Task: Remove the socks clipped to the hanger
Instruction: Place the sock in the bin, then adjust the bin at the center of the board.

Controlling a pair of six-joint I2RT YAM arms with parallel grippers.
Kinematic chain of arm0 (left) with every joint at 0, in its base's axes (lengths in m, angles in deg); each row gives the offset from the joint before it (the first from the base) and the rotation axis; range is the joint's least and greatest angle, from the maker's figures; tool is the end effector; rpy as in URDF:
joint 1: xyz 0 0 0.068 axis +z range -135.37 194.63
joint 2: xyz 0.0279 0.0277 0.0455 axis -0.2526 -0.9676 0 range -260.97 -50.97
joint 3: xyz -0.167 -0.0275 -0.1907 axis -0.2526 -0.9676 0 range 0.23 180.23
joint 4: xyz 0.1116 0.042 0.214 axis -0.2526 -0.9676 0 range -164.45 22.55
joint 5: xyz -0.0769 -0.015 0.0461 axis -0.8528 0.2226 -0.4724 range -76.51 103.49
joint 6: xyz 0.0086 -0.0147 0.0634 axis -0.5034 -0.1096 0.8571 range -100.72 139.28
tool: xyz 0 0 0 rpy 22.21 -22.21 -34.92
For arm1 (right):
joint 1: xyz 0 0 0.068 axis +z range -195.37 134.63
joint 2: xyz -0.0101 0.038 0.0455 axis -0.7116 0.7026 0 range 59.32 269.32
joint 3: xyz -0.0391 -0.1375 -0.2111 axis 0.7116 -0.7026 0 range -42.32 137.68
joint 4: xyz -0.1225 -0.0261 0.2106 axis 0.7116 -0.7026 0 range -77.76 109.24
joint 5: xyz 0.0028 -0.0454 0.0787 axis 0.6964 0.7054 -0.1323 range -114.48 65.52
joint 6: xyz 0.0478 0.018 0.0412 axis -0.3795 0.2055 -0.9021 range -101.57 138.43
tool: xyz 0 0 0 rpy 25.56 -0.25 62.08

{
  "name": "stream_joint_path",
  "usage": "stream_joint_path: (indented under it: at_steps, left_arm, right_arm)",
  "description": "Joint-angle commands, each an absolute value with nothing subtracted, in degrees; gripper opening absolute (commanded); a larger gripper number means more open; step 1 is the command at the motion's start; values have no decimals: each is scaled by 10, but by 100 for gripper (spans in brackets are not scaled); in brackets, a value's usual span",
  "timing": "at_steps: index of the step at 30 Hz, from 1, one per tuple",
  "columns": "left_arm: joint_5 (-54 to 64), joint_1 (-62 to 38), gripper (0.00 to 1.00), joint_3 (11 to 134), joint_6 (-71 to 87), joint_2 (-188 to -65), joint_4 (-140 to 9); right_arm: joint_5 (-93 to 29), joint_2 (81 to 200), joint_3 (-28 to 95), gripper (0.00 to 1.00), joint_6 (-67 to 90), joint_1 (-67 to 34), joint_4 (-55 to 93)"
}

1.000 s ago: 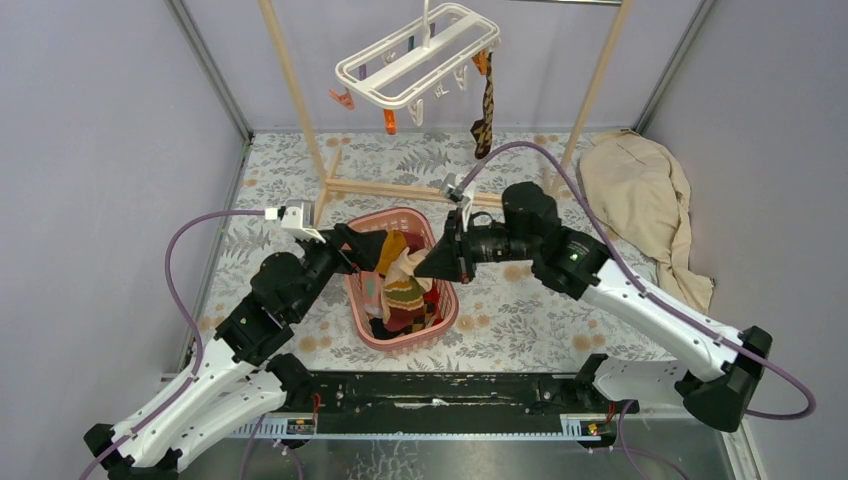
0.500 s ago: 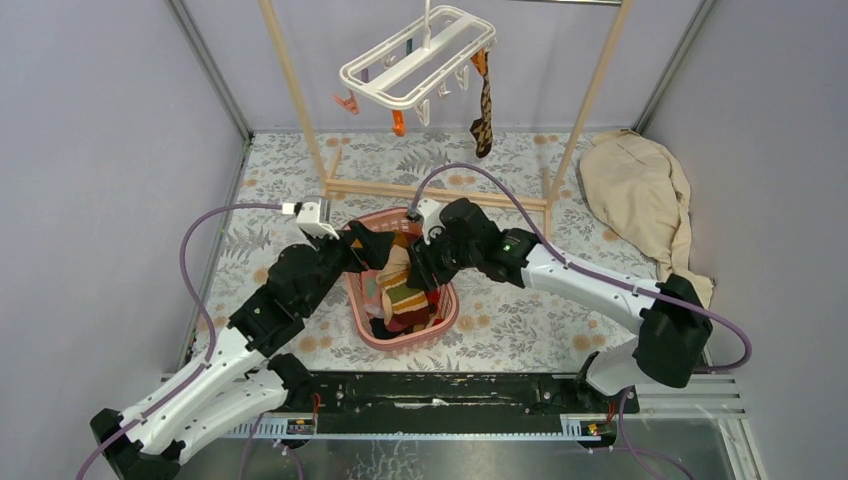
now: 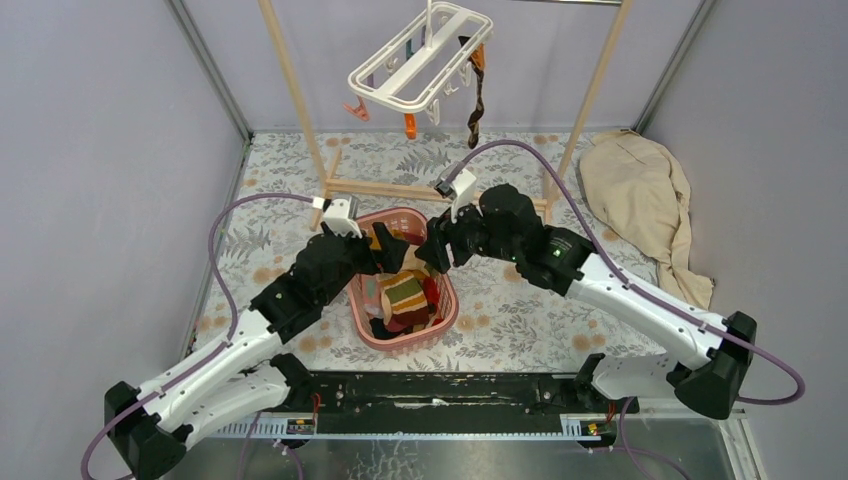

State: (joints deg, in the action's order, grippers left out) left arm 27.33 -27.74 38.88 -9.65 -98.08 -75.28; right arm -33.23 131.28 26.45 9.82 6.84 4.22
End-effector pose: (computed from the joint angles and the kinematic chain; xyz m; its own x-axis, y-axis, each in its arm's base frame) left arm 0.1603 -0.1296 0.2844 -0.4158 -0.2564 -0.8725 0.3239 0.8548 -0.4055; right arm 0.1734 0.2364 0.3551 -0.3194 -0.1706 -0.9321 -0.8311 0.5229 0.1891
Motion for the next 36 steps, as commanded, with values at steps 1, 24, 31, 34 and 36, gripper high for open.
stream_joint_path:
  at_steps: [1, 24, 31, 34, 36]
  left_arm:
    - [270, -289, 99, 435, -76, -1007, -786]
    - [325, -370, 99, 650, -73, -1241, -1102]
    - [340, -388, 99, 611, -113, -1274, -1134]
    - [331, -388, 99, 575, -135, -1286, -1119]
    - [321, -389, 99, 553, -144, -1294, -1097]
  right_arm:
    - [-279, 1284, 266, 66, 119, 72, 39]
    - [-173, 1168, 158, 75, 123, 71, 23]
    - [-181, 1144, 135, 76, 118, 71, 26]
    - [-184, 1141, 130, 76, 116, 71, 29]
    - [-188, 1138, 123, 77, 115, 71, 33]
